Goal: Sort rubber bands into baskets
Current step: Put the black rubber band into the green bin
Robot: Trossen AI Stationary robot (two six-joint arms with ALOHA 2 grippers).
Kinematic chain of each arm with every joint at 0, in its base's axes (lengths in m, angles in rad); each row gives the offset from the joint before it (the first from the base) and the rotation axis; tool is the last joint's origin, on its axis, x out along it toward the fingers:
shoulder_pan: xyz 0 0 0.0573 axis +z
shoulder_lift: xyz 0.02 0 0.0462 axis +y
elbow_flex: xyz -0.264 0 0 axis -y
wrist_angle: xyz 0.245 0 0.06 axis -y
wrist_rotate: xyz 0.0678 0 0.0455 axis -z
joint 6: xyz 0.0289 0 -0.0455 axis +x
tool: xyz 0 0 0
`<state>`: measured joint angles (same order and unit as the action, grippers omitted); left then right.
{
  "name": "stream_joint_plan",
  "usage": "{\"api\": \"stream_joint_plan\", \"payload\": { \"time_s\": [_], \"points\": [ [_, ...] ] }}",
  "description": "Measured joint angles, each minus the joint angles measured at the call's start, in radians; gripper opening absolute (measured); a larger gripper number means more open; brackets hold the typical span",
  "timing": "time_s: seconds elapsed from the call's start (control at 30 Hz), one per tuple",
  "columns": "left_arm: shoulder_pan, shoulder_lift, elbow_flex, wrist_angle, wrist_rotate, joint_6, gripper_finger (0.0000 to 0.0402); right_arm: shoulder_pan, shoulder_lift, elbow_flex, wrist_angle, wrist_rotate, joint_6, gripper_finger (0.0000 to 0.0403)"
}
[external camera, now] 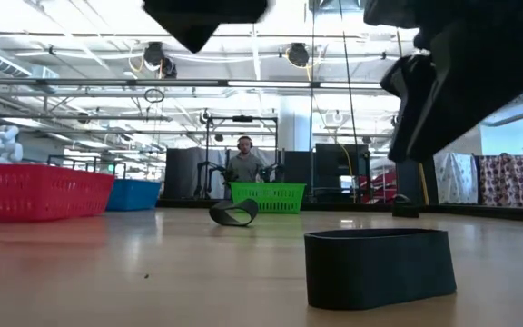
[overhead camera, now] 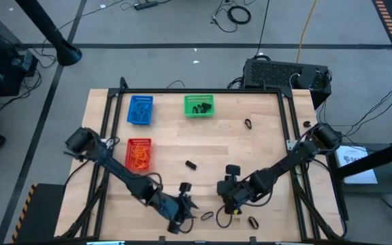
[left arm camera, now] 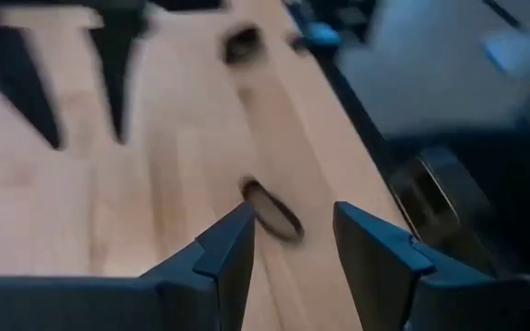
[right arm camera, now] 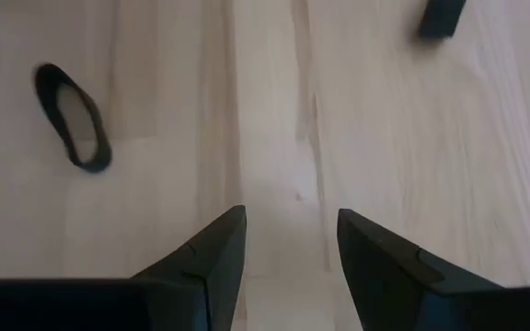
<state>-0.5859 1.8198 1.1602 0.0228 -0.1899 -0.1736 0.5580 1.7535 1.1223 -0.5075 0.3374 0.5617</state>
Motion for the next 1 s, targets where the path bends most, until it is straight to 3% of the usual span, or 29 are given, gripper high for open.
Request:
{"api": "stream_joint_plan", "payload": {
  "time_s": [0.07, 0.2, 0.33, 0.63, 1.0],
  "points": [
    [-0.014, 0.035, -0.001, 0.064, -0.071, -0.060, 0.0157, 0.003, 0.000, 0.011, 0.001, 0.000, 0.000, 0.0166],
    [-0.010, 0.119, -0.002, 0.150, -0.079, -0.182, 0.0157, 0.007, 0.000, 0.024, 0.007, 0.001, -0.005, 0.0166],
    [0.002, 0.206, 0.019, 0.229, -0.056, -0.171, 0.0157, 0.007, 0.000, 0.025, 0.028, 0.005, -0.048, 0.0166],
    [0.043, 0.319, 0.111, 0.220, -0.046, -0.160, 0.0157, 0.007, 0.000, 0.025, 0.033, 0.005, -0.050, 0.0166],
    [0.049, 0.321, 0.114, 0.157, -0.051, -0.161, 0.0157, 0.007, 0.000, 0.025, 0.035, 0.005, -0.051, 0.0166]
  ]
}}
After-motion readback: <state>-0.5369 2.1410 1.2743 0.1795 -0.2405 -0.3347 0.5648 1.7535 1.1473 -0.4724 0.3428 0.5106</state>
